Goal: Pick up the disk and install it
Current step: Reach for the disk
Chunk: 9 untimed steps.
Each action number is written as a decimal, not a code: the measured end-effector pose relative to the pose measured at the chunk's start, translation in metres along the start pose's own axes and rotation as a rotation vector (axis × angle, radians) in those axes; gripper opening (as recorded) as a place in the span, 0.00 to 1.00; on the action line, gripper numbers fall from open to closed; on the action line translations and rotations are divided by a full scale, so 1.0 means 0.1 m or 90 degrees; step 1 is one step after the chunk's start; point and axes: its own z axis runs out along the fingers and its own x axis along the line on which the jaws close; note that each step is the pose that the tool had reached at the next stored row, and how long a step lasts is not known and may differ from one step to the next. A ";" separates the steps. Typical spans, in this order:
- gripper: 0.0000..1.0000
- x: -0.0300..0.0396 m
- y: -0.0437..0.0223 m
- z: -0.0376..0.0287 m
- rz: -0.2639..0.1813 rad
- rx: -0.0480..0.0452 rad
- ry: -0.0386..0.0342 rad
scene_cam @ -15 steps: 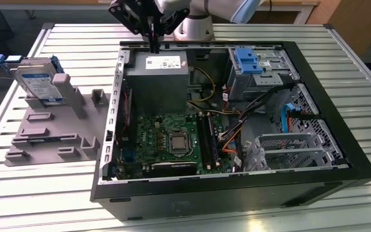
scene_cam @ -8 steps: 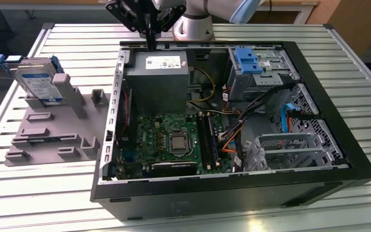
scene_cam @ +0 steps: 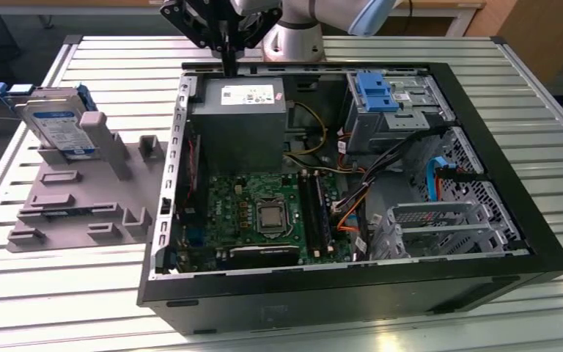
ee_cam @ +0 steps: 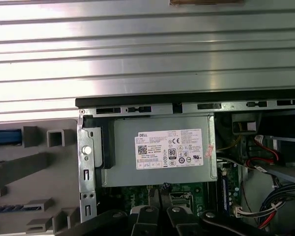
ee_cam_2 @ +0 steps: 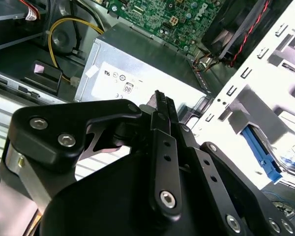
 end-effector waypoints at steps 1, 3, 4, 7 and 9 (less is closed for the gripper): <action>0.15 0.005 0.000 0.000 0.000 0.0000 0.0000; 0.15 0.019 -0.002 -0.001 0.000 0.0000 0.0000; 0.15 0.027 -0.002 -0.001 0.000 0.0000 0.0000; 0.15 0.049 -0.004 -0.001 0.000 0.0000 0.0000; 0.15 0.076 -0.006 -0.002 0.000 0.0000 0.0000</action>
